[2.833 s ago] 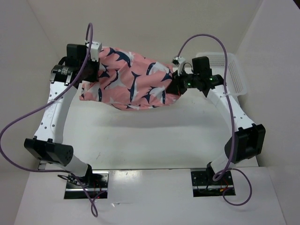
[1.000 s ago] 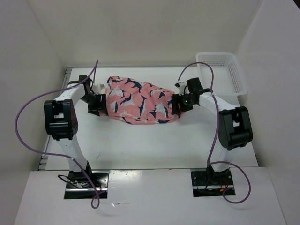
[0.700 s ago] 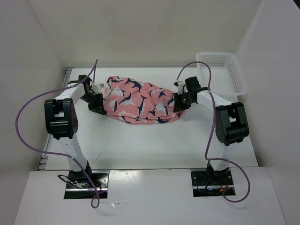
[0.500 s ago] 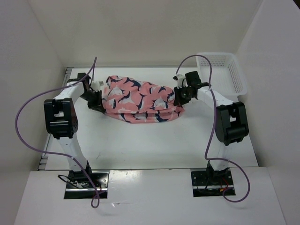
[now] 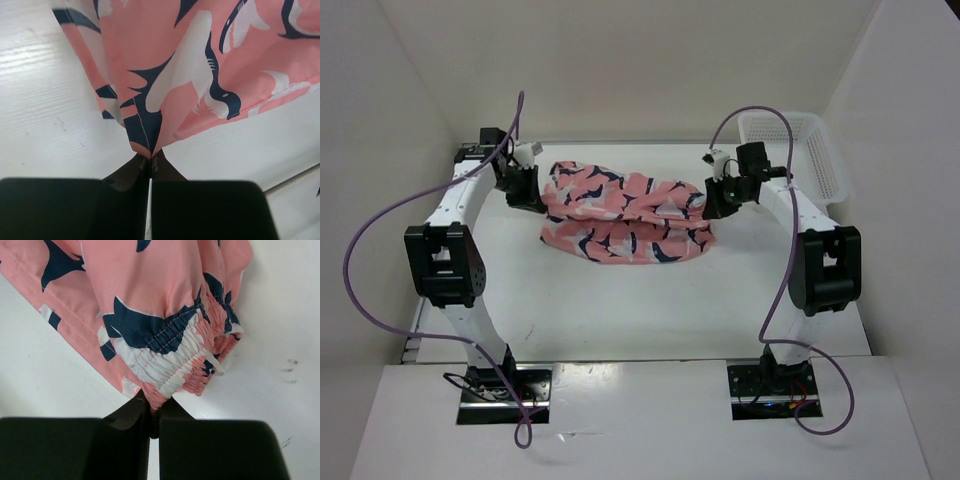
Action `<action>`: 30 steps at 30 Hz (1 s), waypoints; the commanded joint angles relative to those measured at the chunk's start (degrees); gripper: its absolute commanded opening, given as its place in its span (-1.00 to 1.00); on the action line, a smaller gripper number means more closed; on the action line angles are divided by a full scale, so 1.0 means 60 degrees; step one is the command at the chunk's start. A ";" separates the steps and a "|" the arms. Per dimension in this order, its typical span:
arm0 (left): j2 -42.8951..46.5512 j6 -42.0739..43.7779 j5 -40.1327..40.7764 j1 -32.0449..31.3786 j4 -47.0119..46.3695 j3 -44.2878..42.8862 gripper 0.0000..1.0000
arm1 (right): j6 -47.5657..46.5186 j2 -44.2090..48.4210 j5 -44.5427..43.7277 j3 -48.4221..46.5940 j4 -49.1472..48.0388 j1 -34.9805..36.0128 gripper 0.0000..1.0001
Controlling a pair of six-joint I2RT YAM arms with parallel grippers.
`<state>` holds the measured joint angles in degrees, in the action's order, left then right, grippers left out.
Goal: Fold and stack the shorts
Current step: Fold the shorts
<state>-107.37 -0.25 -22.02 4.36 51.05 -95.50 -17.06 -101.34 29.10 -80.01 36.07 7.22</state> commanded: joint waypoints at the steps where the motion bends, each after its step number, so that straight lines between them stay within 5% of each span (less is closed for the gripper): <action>1: 0.0259 0.0042 0.0037 -0.0112 0.0180 0.0666 -1.00 | -0.0423 0.0645 -0.0191 0.0706 0.0346 -0.0135 -1.00; 7: 0.0244 0.0042 0.1121 -0.0374 -0.0787 0.2747 -0.90 | -0.0335 0.0338 -0.0587 0.1863 -0.0372 -0.0135 -0.92; 10: -0.0253 0.0042 0.1326 -0.0462 -0.0876 0.2851 -0.75 | 0.0001 0.0220 -0.0923 0.2054 -0.0563 -0.0135 -0.20; 11: -0.0254 0.0042 0.1413 -0.0463 -0.0745 0.2851 -0.67 | 0.0001 0.0220 -0.1055 0.2055 -0.0563 -0.0135 0.30; 14: -0.0211 0.0042 0.1414 -0.0463 -0.0657 0.2953 -0.29 | 0.0235 0.0352 -0.1188 0.2158 -0.0563 -0.0135 0.79; 25: -0.0252 0.0042 0.0214 -0.0171 -0.0642 0.2602 0.25 | 0.1538 -0.0276 -0.1056 0.2363 -0.1633 -0.0135 0.87; 30: -0.0444 0.0042 -0.0035 -0.0170 -0.1008 0.2411 0.35 | 0.2066 -0.0586 -0.1144 0.2260 -0.2013 -0.0135 0.67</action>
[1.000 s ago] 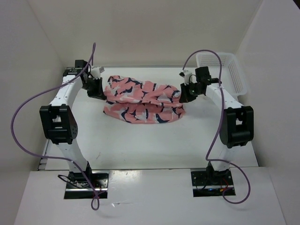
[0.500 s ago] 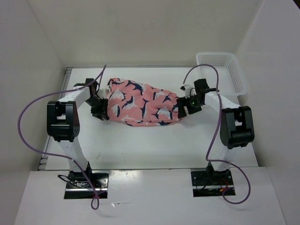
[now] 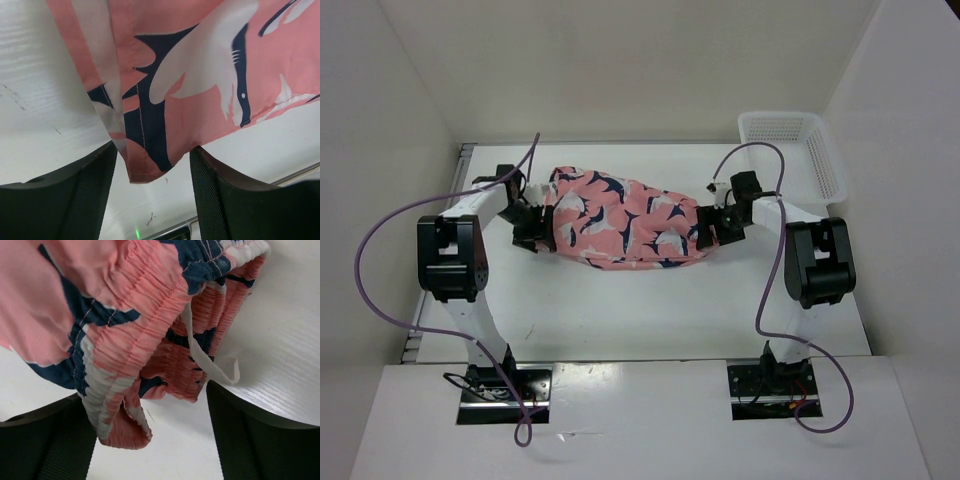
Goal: Fold and stack the shorts
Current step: Fold the shorts
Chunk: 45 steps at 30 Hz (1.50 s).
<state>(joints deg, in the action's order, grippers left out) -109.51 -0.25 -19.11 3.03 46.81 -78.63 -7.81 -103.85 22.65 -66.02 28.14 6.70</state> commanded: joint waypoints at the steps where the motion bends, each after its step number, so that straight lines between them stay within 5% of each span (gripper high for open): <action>1: -0.0189 0.0042 -0.0622 0.0052 -0.0388 -0.0488 0.35 | 0.0526 -0.0167 -0.0070 -0.0071 -0.0691 -0.0047 0.63; 5: -0.0380 0.0042 -0.0623 0.0052 -0.0622 -0.0489 0.37 | 0.0746 -0.0386 -0.0070 -0.0071 -0.0867 -0.0047 0.32; 12: -0.1464 0.0042 -0.1033 0.0052 -0.0828 -0.0518 0.35 | 0.0936 -0.0562 -0.0246 -0.0158 -0.1057 -0.0047 -0.51; 17: -0.1567 0.0042 -0.0901 0.0052 -0.1325 -0.0518 0.32 | 0.0849 -0.0474 -0.0348 -0.0159 -0.1057 -0.0047 -0.82; 20: -0.1464 0.0042 -0.1134 0.0052 -0.1764 -0.0518 0.00 | 0.0848 -0.0386 -0.0348 -0.0056 -0.1057 -0.0047 -1.00; 26: -0.1773 0.0042 -0.1794 0.0052 -0.1650 -0.0606 -0.91 | 0.0673 -0.0284 -0.0450 -0.0509 -0.1057 -0.0047 -1.00; 28: -0.1583 0.0042 -0.1795 0.0052 -0.1271 -0.1043 -1.00 | 0.0498 -0.0197 -0.0451 -0.1167 -0.0956 -0.0047 -1.00; 37: -0.0383 0.0042 -0.1767 0.0462 0.0329 -0.6168 -1.00 | 0.0921 -0.0386 0.0676 -0.5019 -0.0252 -0.0047 -1.00; 45: 0.1068 0.0042 -0.0976 0.0462 0.0956 -0.4140 -1.00 | 0.0468 0.0578 0.0795 -0.3530 0.0012 -0.0047 -1.00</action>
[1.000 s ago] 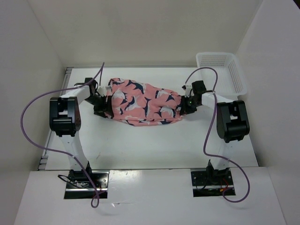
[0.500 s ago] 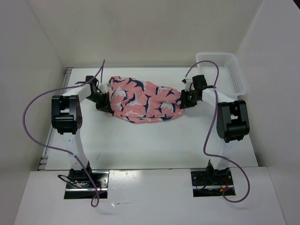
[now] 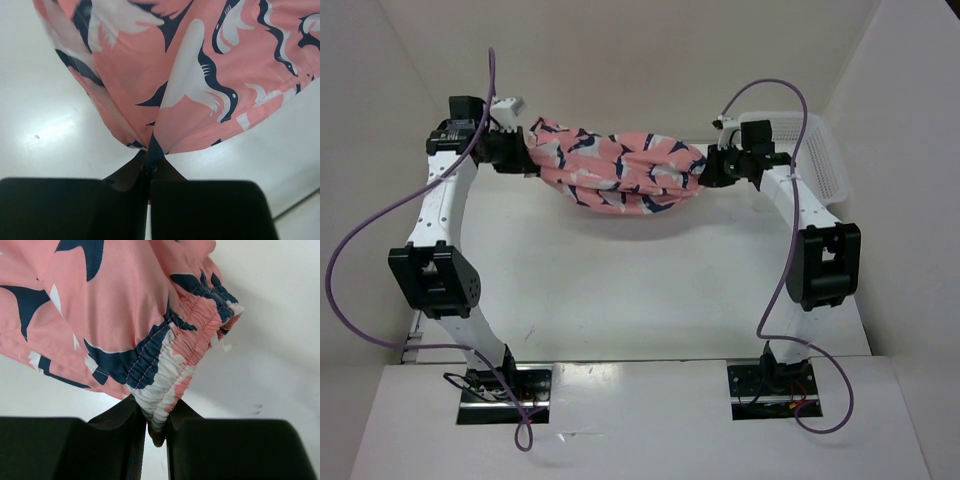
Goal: Fold and stack the shorts
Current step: Fold the shorts
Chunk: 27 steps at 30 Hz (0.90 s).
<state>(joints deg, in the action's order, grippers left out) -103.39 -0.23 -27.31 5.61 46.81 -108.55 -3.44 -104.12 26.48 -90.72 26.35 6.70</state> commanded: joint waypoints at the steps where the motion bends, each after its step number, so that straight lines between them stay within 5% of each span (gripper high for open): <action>1: 0.0050 0.0038 0.0493 0.0032 0.1133 0.1010 -1.00 | -0.0261 0.0711 0.0157 0.1067 0.0311 -0.0047 -1.00; 8: -0.0037 0.0038 0.1402 -0.0583 0.1867 0.2943 -0.82 | -0.0261 0.1517 0.0245 0.3340 0.0091 -0.0047 -1.00; 12: -0.0389 0.0038 0.1170 -0.0817 0.0946 0.3909 -0.14 | -0.0348 0.1897 0.0012 0.4351 -0.0012 -0.0047 -1.00; 15: -0.0390 0.0038 0.1168 -0.0817 0.0534 0.4292 0.18 | -0.0553 0.2118 -0.0281 0.4455 -0.0012 -0.0047 -1.00; 23: 0.0284 0.0038 0.1754 -0.0641 0.0943 0.4353 0.52 | -0.0818 0.2762 -0.0575 0.4865 -0.0012 -0.0047 -1.00; 27: 0.0284 0.0038 0.0863 -0.0539 0.1164 0.4585 0.59 | -0.0818 0.2763 -0.0663 0.4866 -0.0012 -0.0047 -1.00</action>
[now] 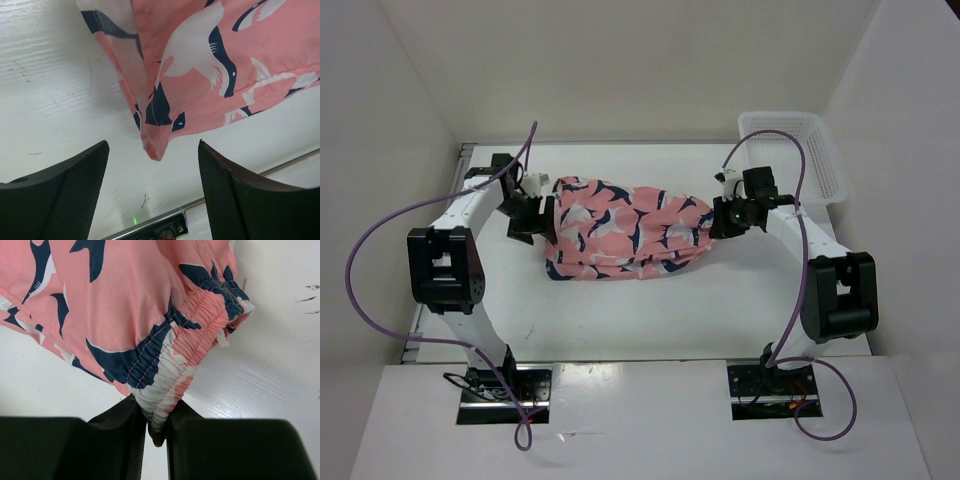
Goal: Fold and stack the shorts
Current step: Fold the shorts
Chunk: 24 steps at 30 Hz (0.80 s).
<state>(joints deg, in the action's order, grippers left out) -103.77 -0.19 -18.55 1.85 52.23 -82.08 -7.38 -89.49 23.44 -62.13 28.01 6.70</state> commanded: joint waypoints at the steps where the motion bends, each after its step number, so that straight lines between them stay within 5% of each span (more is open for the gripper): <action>1: 0.0216 0.0031 -0.0687 0.0088 0.0260 0.0291 0.59 | -0.0162 0.0326 -0.0157 0.0101 -0.0288 -0.0047 -1.00; 7: 0.0097 0.0031 -0.1200 0.0088 -0.0150 0.0892 0.61 | -0.0250 0.0326 -0.0157 0.0101 -0.0288 -0.0047 -1.00; 13: -0.0079 0.0031 -0.1772 0.0000 -0.0150 0.0791 0.21 | -0.0250 0.0326 -0.0245 0.0189 -0.0288 -0.0047 -1.00; 24: -0.0327 0.0031 -0.1202 -0.0337 -0.0809 0.1112 -0.07 | -0.0250 0.0326 -0.0245 0.0379 -0.0376 -0.0047 -1.00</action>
<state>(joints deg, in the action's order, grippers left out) -104.01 -0.38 -25.78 0.82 48.64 -76.38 -8.43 -89.49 22.04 -60.27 27.70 6.70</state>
